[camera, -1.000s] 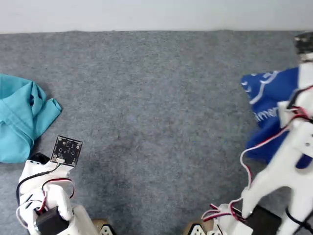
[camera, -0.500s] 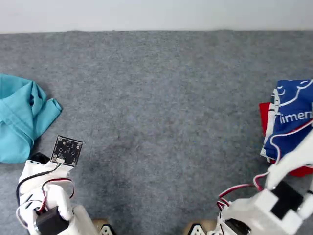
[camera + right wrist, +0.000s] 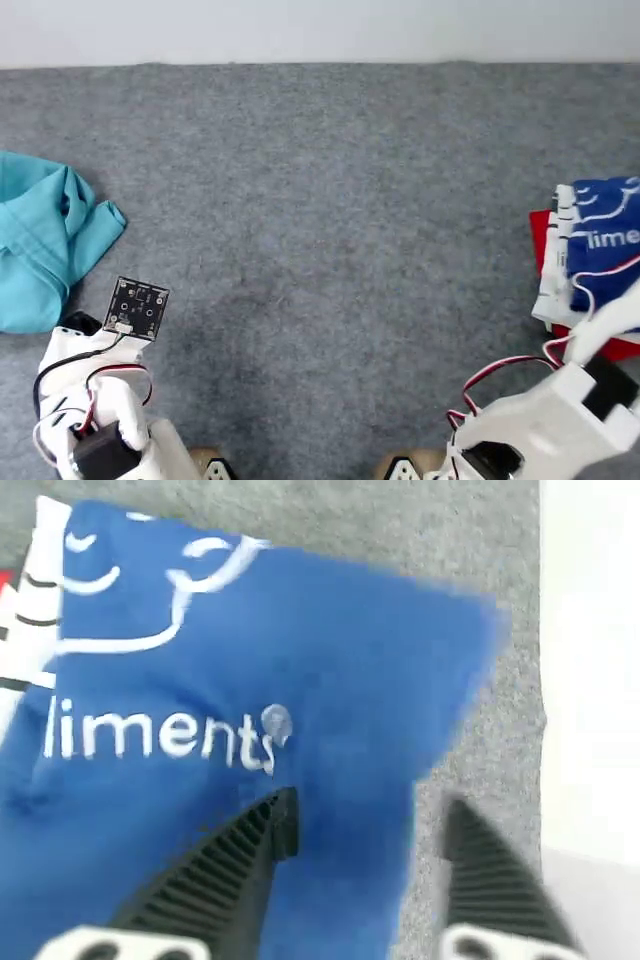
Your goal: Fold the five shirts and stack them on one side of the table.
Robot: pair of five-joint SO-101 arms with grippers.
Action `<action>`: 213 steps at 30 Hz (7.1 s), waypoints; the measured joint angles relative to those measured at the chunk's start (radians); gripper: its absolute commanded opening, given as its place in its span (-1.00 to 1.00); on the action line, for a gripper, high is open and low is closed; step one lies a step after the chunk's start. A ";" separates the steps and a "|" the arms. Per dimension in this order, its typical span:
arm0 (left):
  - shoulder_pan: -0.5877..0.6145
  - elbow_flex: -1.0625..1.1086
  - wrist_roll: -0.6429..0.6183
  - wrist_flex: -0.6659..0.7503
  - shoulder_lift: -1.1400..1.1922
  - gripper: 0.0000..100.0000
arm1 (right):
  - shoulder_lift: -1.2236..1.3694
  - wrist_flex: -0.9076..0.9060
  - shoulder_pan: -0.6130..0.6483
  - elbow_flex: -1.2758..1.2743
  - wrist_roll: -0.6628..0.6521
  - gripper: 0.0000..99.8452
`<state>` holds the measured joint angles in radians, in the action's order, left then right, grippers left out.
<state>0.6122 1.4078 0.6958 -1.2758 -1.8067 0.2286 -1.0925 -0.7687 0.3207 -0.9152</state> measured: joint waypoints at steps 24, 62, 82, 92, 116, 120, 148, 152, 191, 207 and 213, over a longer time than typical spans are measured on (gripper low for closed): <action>0.000 0.000 0.000 0.000 0.000 -0.97 | 0.163 -0.517 0.083 0.002 0.064 -0.98; -0.002 -0.348 -0.184 -0.072 0.391 -0.97 | -0.098 -0.661 0.298 0.138 0.307 -0.98; 0.140 -0.749 -0.259 0.163 1.295 -0.59 | -0.344 -0.663 0.387 -0.229 0.313 -0.98; 0.144 -1.045 -0.287 0.176 1.823 -0.58 | -0.454 -0.663 0.450 -0.370 0.387 -0.98; -0.037 -1.439 -0.471 0.095 2.062 -0.97 | -0.470 -0.663 0.451 -0.370 0.394 -0.98; -0.140 -1.439 -0.529 0.094 1.863 -0.97 | -0.506 -0.663 0.451 -0.370 0.394 -0.98; -0.678 -1.082 -0.543 -0.009 1.416 -0.59 | -0.517 -0.663 0.462 -0.370 0.394 -0.98; -0.574 -1.017 -0.543 -0.009 1.416 -0.59 | -0.517 -0.663 0.532 -0.370 0.394 -0.98; 0.114 -1.010 -0.410 -0.009 1.412 -0.59 | 0.342 -0.660 1.493 0.072 0.647 -0.58; 0.124 -1.010 -0.404 -0.009 1.412 -0.59 | 0.646 -0.658 1.516 0.290 0.695 -0.60; 0.124 -1.010 -0.404 -0.009 1.412 -0.59 | 0.657 -0.663 1.508 0.308 0.681 -0.97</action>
<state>0.7365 0.3982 0.2923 -1.2850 -0.3951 0.8853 -1.7553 0.7396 0.6291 -0.2340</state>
